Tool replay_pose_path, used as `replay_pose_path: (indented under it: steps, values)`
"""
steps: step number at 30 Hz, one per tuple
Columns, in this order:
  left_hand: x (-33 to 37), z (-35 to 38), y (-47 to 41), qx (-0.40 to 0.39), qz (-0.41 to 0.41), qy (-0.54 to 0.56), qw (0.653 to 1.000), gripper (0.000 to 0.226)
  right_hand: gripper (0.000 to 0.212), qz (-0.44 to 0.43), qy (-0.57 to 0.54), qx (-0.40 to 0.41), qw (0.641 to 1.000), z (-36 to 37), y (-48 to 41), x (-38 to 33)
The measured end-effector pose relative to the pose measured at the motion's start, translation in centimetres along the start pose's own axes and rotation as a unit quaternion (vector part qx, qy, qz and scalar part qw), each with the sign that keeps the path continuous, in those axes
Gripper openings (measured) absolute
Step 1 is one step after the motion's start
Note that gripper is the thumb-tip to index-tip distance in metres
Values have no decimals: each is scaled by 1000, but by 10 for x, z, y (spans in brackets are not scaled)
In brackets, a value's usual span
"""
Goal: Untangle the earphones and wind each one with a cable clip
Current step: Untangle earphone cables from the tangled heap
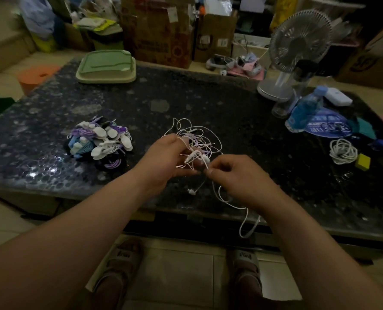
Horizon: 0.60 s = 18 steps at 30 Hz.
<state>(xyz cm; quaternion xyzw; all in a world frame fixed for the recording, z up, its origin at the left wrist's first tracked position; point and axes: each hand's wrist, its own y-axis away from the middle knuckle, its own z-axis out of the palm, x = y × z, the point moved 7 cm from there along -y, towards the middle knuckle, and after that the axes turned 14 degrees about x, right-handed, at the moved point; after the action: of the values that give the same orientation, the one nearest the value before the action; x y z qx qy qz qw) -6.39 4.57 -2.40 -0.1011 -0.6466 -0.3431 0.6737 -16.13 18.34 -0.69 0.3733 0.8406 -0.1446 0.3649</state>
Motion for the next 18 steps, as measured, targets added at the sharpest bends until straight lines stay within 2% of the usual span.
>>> replay_pose_path:
  steps: [2,4,6,8,11,14,16,18]
  values:
    - [-2,3,-1,-11,37,-49,998,20,12,40,-52,-23,998,7,1,-2]
    - [0,4,-2,-22,104,-137,985,16,11,117,-196,-13,974,10,0,-1]
    - [2,7,0,-44,182,-240,953,14,17,188,-335,-9,923,9,0,-1]
    - [3,12,5,-74,241,-311,916,9,21,196,-367,7,909,2,-3,2]
    - [10,16,16,-104,340,-337,872,13,26,167,-288,69,940,-13,-7,7]
    - [21,16,24,-84,446,-401,796,23,25,105,-129,162,973,-29,-11,9]
    - [16,18,23,-91,465,-459,751,21,27,79,-119,179,973,-31,-13,10]
    - [4,19,19,-130,432,-525,722,17,26,64,-126,160,977,-28,-13,8]
